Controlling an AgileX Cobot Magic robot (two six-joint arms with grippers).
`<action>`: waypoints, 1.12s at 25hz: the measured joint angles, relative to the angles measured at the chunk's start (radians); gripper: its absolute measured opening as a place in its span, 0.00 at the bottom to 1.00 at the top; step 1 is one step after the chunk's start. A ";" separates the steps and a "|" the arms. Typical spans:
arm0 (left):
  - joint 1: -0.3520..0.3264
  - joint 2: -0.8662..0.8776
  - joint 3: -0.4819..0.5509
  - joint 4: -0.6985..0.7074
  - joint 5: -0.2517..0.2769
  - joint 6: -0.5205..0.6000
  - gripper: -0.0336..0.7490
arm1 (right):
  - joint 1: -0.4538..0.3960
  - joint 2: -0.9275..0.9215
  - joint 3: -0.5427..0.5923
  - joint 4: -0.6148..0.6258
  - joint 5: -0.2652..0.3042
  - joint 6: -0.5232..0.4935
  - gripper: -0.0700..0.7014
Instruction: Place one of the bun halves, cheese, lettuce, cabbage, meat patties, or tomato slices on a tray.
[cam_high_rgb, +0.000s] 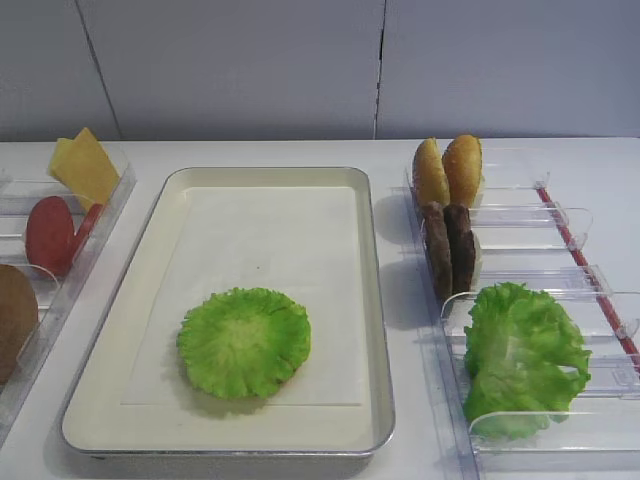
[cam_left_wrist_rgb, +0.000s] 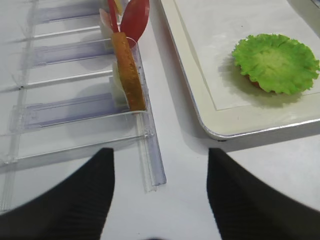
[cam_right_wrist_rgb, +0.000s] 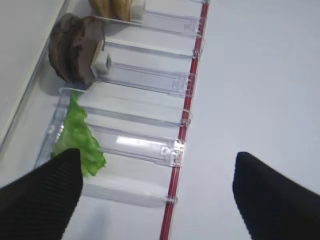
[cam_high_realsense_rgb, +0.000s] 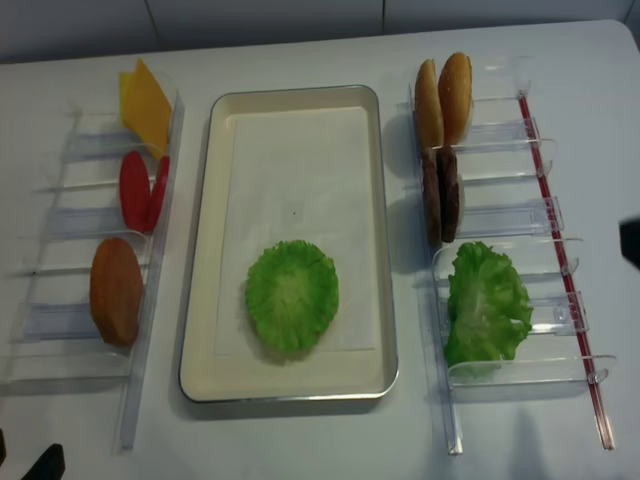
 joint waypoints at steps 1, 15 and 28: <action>0.000 0.000 0.000 0.000 0.000 0.000 0.58 | 0.000 -0.040 0.035 -0.015 -0.002 0.006 0.90; 0.000 0.000 0.000 0.000 0.000 0.000 0.58 | 0.000 -0.507 0.255 -0.115 0.075 0.156 0.90; 0.000 0.000 0.000 0.000 0.000 0.000 0.58 | -0.001 -0.688 0.332 -0.115 0.050 0.163 0.90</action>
